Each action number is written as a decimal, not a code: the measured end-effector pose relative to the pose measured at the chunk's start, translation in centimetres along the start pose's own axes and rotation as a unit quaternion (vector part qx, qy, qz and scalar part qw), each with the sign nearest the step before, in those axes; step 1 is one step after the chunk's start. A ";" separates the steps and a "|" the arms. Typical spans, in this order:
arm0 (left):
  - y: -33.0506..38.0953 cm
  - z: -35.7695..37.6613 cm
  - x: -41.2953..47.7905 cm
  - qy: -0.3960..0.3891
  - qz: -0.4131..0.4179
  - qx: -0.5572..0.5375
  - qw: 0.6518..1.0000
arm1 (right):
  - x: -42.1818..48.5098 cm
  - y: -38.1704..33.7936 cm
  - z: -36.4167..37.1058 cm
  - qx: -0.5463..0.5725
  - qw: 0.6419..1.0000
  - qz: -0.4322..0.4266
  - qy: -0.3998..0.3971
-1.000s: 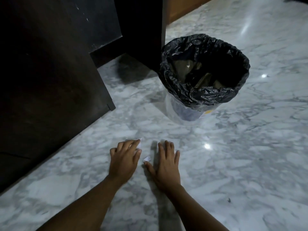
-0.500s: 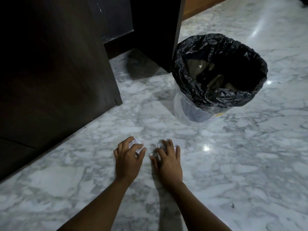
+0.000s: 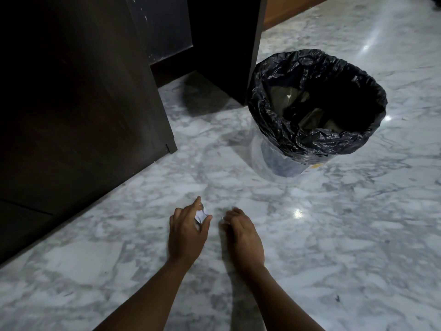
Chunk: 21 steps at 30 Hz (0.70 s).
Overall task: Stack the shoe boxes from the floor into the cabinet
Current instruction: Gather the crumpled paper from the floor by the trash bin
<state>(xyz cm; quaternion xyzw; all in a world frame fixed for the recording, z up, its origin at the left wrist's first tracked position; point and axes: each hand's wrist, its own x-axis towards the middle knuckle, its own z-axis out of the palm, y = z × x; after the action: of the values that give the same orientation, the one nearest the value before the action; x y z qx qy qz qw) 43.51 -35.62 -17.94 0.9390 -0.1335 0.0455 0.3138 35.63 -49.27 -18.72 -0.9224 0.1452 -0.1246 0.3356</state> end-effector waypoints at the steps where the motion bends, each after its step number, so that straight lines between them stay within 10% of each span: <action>1: -0.2 0.1 0.1 -0.001 0.016 0.011 1.000 | -0.1 0.0 0.1 -0.004 1.000 0.003 -0.001; 21: -0.8 -0.5 -0.7 -0.051 0.051 -0.080 0.994 | 0.8 -0.4 -1.1 0.037 0.999 0.023 -0.020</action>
<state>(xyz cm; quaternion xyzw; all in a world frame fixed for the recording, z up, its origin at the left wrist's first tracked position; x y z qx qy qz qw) 43.06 -34.56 -18.14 0.9039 -0.2005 0.0027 0.3779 36.12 -49.92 -17.54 -0.9079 0.1550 -0.1037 0.3754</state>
